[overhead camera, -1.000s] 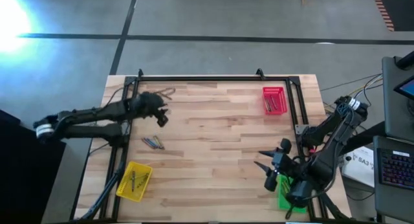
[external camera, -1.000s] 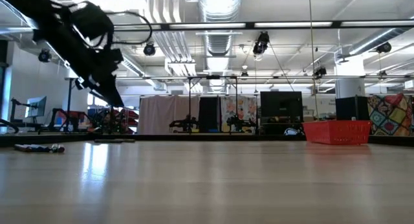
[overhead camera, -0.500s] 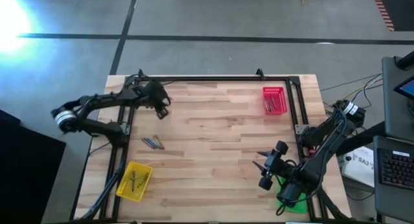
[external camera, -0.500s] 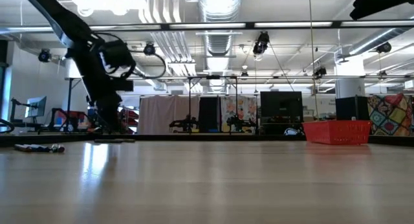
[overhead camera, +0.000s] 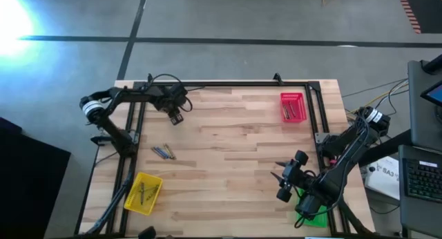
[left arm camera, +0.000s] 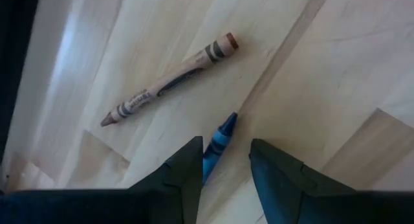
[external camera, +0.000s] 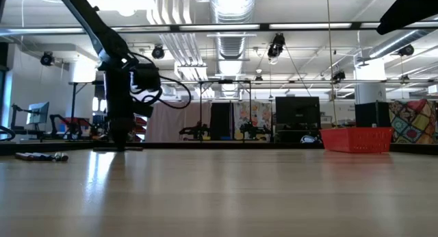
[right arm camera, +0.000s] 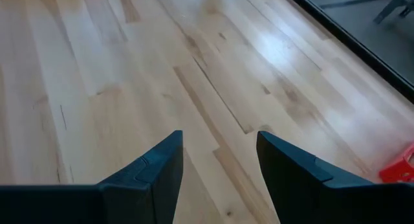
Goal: Sort crayons
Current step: Put the blue crayon into the yellow bin
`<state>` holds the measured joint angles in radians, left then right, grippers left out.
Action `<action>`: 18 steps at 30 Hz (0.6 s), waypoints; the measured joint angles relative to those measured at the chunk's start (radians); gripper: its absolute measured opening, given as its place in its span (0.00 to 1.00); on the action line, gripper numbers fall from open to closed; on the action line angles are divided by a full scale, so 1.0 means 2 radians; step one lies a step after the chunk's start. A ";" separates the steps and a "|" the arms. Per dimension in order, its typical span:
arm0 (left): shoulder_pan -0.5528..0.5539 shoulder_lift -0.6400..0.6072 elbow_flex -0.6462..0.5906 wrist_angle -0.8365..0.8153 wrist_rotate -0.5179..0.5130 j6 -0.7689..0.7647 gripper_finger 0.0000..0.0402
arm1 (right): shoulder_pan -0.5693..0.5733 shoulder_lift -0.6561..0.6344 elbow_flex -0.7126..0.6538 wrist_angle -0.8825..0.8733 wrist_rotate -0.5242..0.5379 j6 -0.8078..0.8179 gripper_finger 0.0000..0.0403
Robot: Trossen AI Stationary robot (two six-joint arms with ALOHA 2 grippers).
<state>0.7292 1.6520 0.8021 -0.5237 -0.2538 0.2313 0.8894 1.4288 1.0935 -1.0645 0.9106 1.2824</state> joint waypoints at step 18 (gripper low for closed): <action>0.003 -0.007 0.022 -0.031 0.058 -0.024 0.02 | -0.004 0.000 -0.058 0.061 0.096 0.100 0.46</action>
<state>0.7353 1.6382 0.8464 -0.5858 -0.1375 0.1840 0.8808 1.4284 0.9777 -0.9417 1.1026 1.4826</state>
